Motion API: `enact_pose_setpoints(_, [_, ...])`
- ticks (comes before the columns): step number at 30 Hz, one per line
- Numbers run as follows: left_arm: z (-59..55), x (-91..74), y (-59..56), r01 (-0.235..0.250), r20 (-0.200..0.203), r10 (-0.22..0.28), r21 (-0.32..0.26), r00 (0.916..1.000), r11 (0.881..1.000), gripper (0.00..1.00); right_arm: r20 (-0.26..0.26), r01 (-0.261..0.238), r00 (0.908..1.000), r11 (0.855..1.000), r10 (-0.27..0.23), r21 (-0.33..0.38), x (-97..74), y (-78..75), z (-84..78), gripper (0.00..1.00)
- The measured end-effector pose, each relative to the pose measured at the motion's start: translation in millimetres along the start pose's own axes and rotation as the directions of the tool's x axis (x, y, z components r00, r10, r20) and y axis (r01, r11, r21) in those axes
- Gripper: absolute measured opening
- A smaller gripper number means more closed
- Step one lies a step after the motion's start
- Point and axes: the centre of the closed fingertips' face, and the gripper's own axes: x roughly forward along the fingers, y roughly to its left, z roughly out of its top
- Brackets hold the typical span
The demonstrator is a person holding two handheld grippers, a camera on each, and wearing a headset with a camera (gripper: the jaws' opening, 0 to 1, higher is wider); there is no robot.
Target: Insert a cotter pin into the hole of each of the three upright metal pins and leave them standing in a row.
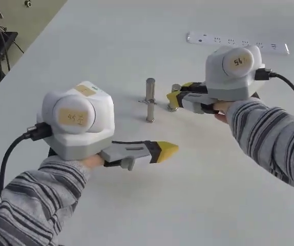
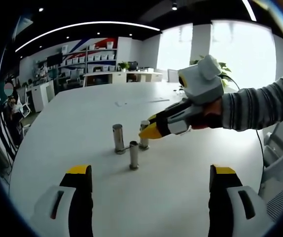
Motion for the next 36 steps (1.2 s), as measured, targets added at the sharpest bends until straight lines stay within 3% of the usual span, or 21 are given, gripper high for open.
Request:
enact_pose_setpoints(4, [1.3,-2.0,-6.1,0.011,0.001,-0.011,0.009,0.9999,1.0,0.99,-0.001,-0.023,0.9997,1.0,0.023,-0.021,-11.1,5.9,-3.1,0.08])
enact_pose_setpoints(13, [4.6,-6.4,-12.9,0.015,0.005,-0.016,0.032,0.9999,0.999,0.99,-0.032,-0.038,0.9988,0.998,0.036,-0.056,-34.3,0.2,-18.6,0.08])
enact_pose_setpoints(20, [4.5,-11.3,-19.4,0.018,0.0,-0.018,0.04,0.9998,0.999,0.99,-0.044,-0.064,0.9972,0.995,0.061,-0.075,-53.6,23.5,-26.6,0.08])
enact_pose_setpoints(22, [5.6,-13.7,-21.2,0.013,0.005,-0.013,0.047,0.9999,0.999,0.99,-0.051,-0.065,0.9969,0.993,0.061,-0.098,-55.8,25.2,-28.7,0.08])
enact_pose_setpoints(36, [4.2,-18.9,-29.8,0.024,-0.001,-0.024,0.05,0.9997,0.998,0.99,-0.062,-0.088,0.9946,0.993,0.083,-0.081,-65.5,45.3,-45.6,0.08])
